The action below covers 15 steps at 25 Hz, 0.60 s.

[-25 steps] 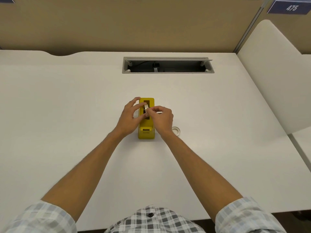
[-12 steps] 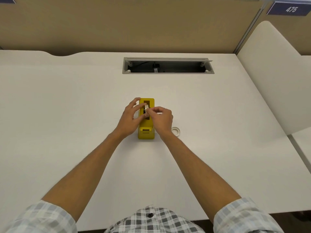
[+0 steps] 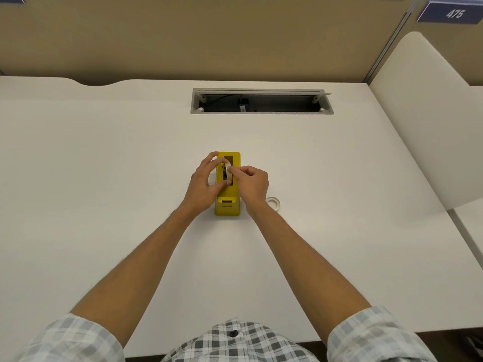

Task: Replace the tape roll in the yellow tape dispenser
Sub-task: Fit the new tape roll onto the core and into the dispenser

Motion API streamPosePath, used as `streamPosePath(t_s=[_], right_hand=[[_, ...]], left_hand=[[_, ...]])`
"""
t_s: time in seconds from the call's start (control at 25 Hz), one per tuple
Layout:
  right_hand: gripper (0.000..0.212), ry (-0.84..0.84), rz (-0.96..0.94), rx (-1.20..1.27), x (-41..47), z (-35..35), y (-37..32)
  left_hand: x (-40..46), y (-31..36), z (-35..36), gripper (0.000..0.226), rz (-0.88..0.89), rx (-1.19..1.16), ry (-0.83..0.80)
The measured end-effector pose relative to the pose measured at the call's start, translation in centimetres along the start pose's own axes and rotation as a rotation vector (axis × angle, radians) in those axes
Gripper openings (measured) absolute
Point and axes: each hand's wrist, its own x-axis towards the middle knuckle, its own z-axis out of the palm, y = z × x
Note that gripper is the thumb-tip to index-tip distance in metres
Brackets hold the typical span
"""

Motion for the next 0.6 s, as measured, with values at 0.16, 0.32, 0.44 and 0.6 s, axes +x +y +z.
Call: streamPosePath(t_s=[0.16, 0.32, 0.44, 0.6], right_hand=[[0.027, 0.024, -0.003, -0.02, -0.11, 0.21, -0.06], [0.025, 0.024, -0.013, -0.043, -0.04, 0.06, -0.17], [0.022, 0.017, -0.016, -0.05, -0.05, -0.02, -0.26], [0.019, 0.006, -0.024, -0.058, -0.2, -0.05, -0.29]], left_hand=[[-0.07, -0.06, 0.27, 0.045, 0.012, -0.016, 0.028], [-0.02, 0.11, 0.67, 0.047, -0.002, -0.013, 0.014], [0.0, 0.37, 0.77, 0.044, -0.028, -0.038, 0.004], [0.04, 0.49, 0.36, 0.034, -0.01, -0.015, -0.024]])
